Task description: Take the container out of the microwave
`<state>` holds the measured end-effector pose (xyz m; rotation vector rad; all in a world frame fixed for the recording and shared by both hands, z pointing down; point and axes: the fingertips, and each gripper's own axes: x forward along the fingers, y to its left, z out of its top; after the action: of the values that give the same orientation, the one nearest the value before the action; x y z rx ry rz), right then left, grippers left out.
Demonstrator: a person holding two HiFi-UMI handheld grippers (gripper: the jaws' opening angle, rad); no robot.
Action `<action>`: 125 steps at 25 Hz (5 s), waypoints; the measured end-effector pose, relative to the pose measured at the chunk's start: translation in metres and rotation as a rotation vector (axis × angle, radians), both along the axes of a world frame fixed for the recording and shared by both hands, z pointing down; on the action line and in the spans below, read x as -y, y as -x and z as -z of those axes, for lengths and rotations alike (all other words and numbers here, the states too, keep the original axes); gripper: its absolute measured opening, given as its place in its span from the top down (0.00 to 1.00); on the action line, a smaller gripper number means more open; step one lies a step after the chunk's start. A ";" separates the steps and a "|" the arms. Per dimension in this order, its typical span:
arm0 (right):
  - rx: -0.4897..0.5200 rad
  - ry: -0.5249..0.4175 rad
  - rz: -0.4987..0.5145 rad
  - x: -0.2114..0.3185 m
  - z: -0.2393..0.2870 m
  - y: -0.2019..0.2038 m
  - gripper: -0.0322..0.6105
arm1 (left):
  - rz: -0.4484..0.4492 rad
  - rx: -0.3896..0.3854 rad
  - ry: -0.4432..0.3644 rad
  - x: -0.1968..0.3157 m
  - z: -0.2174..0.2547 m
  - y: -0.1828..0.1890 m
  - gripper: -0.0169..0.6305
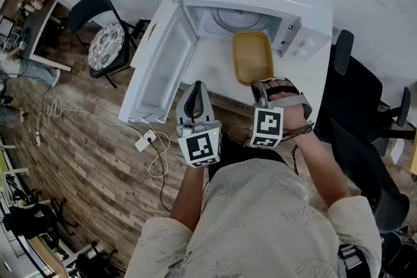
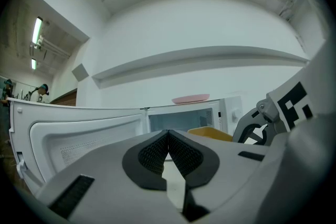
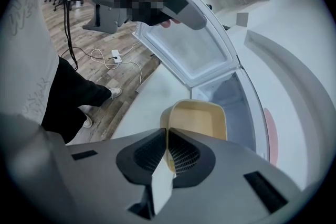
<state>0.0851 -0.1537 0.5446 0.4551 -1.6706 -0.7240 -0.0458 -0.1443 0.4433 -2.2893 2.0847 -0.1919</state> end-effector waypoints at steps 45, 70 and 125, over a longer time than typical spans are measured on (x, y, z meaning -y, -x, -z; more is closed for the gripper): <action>0.024 -0.191 0.000 0.014 0.056 -0.001 0.90 | -0.013 0.038 -0.080 0.019 0.034 -0.005 0.96; 0.015 -0.220 0.003 0.019 0.074 0.001 0.90 | -0.029 0.042 -0.091 0.025 0.040 -0.007 0.96; -0.005 -0.227 0.029 0.018 0.077 0.007 0.90 | -0.022 0.034 -0.094 0.020 0.039 -0.004 0.96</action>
<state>0.0785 -0.1715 0.4674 0.5885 -1.6001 -0.9408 -0.0416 -0.1647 0.4038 -2.2377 2.0071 -0.1283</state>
